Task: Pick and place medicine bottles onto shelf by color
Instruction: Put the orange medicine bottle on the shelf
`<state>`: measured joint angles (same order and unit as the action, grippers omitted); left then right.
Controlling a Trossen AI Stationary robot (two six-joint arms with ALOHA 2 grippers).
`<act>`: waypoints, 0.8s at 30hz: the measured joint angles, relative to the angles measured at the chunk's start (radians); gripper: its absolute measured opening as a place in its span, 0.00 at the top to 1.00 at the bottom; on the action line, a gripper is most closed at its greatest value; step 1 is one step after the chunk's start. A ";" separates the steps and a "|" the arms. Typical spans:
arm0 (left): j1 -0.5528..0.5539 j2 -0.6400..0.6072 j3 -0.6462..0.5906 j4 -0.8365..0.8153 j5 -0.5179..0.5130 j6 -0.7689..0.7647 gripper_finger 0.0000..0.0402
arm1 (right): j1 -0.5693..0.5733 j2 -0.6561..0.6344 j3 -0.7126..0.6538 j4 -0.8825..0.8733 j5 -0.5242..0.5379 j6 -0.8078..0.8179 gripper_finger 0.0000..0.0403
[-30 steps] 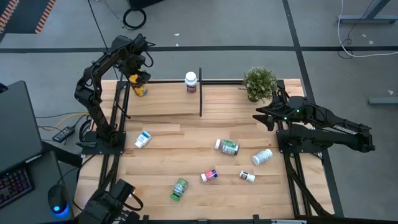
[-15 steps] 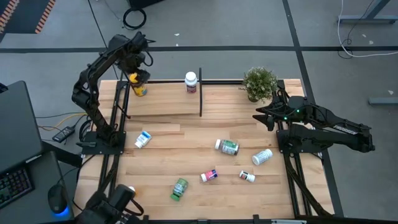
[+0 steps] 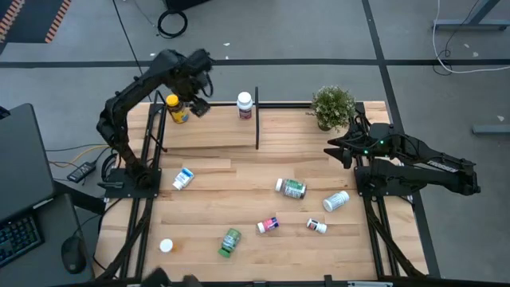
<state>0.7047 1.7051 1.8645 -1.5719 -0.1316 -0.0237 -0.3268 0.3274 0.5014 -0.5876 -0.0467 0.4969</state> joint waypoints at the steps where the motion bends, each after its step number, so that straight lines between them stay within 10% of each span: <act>1: -0.038 0.001 0.000 0.001 0.001 -0.018 0.25 | 0.000 0.000 0.000 -0.005 0.000 -0.001 0.32; 10: -0.382 0.002 0.000 0.001 0.049 -0.228 0.25 | 0.000 0.000 0.000 -0.012 0.000 -0.014 0.32; 24: -0.851 0.012 -0.002 0.105 -0.090 -0.985 0.25 | 0.000 0.000 0.000 -0.012 0.029 -0.088 0.32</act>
<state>-0.1461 1.7175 1.8627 -1.4667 -0.2214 -1.0091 -0.3271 0.3271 0.5014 -0.5999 -0.0174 0.4086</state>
